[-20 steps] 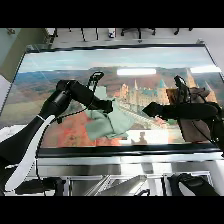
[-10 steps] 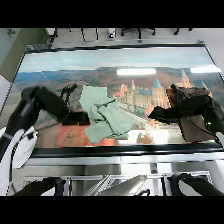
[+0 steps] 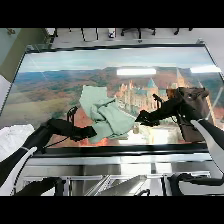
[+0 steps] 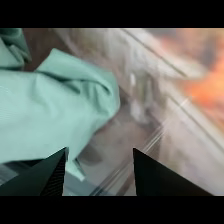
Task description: Fold the shirts.
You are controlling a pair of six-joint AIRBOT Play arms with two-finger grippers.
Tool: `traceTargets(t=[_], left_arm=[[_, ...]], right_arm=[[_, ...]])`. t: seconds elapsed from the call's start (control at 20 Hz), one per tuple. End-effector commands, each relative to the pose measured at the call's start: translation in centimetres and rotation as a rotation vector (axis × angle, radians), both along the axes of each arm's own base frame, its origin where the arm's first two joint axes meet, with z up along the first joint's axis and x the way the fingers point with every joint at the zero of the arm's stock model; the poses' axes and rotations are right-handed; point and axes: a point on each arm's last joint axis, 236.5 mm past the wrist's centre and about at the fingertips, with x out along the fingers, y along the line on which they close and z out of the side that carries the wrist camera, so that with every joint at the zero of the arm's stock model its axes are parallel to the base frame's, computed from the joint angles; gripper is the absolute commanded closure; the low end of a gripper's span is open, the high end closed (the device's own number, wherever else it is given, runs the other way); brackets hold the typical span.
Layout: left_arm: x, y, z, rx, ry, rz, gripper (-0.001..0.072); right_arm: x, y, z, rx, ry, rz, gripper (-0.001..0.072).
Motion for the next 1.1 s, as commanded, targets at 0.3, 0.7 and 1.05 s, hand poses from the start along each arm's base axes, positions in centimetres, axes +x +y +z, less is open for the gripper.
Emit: traceTargets(t=[0.3, 0.7, 1.05], left_arm=[[3.4, -3.5, 1.3, -0.038, -0.062, -0.105, 0.0694], [6.0, 1.9, 37.6, -0.238, -0.854, 0.062, 0.0696], [-12.7, 4.5, 65.9, -0.425, -1.553, 0.063, 0.0696]], right_arm=[[2.5, 5.7, -0.1, 0.039, -0.060, 0.096, 0.0692], [4.1, 6.8, 36.4, 0.160, -0.949, 0.222, 0.0694], [-15.8, -3.4, 68.0, -0.143, -1.997, 0.026, 0.0694]])
